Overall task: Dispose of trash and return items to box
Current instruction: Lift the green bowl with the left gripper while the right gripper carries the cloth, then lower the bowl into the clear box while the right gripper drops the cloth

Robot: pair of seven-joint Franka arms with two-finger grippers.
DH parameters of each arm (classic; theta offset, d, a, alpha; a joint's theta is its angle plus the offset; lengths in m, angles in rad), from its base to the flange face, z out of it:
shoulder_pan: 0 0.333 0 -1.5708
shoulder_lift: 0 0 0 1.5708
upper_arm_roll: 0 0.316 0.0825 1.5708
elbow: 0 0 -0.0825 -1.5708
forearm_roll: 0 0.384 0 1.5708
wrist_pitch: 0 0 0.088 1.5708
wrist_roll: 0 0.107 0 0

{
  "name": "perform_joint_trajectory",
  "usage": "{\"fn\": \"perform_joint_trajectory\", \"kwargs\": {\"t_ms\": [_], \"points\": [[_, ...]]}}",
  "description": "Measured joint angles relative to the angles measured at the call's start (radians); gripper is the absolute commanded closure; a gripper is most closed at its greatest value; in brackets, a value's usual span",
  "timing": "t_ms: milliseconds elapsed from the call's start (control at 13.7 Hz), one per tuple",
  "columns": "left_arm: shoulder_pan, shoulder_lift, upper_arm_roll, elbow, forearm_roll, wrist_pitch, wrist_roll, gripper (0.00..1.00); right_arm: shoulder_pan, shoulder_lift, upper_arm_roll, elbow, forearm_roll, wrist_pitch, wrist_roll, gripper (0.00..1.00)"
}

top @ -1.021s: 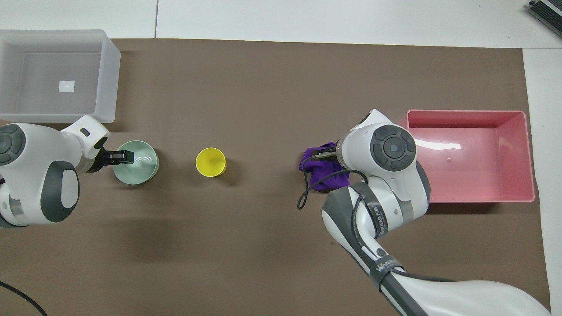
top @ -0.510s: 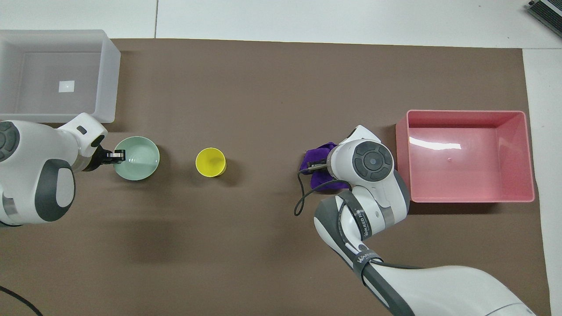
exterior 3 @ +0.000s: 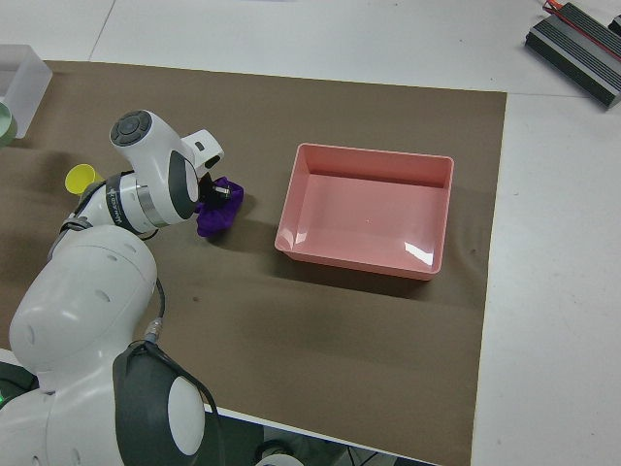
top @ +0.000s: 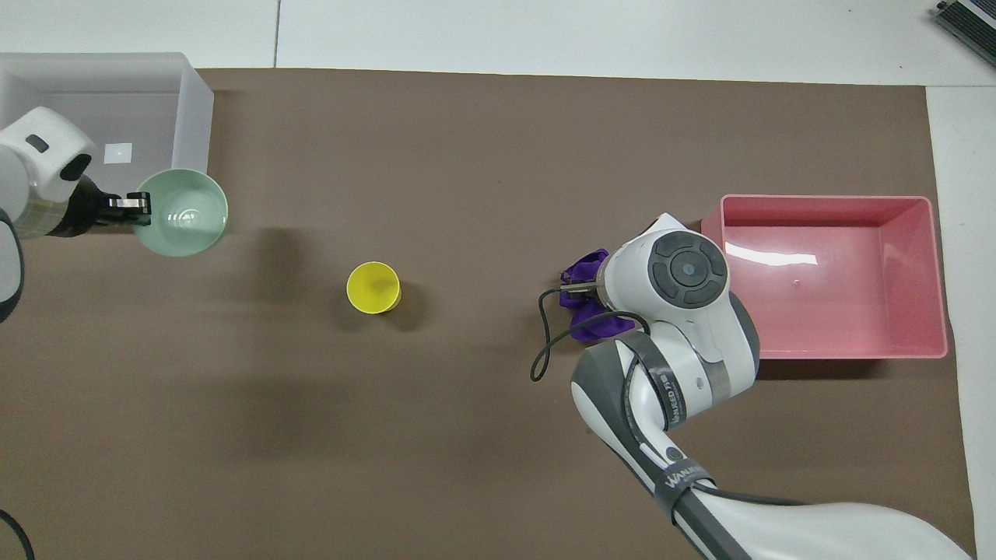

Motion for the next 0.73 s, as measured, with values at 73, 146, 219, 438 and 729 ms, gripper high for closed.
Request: {"fn": "perform_joint_trajectory", "kwargs": {"t_ms": [73, 146, 219, 438, 729], "points": [[0.020, 0.025, 0.001, 0.043, 0.000, 0.000, 0.003, 1.00, -0.001, -0.031, -0.002, 0.020, 0.000, -0.035, 0.014, 1.00], [0.036, 0.051, 0.001, 0.086, 0.000, 0.000, 0.008, 1.00, -0.009, -0.063, -0.004, 0.045, -0.004, -0.082, 0.020, 1.00], [0.050, 0.080, 0.001, 0.132, 0.000, 0.000, 0.010, 1.00, -0.030, -0.096, -0.005, 0.072, -0.016, -0.134, 0.020, 1.00], [0.085, 0.193, 0.001, 0.291, 0.000, -0.004, 0.012, 1.00, -0.165, -0.184, -0.008, 0.108, -0.069, -0.227, -0.083, 1.00], [0.096, 0.379, 0.000, 0.537, 0.000, -0.051, 0.014, 1.00, -0.387, -0.191, -0.013, 0.083, -0.069, -0.227, -0.355, 1.00]]}}
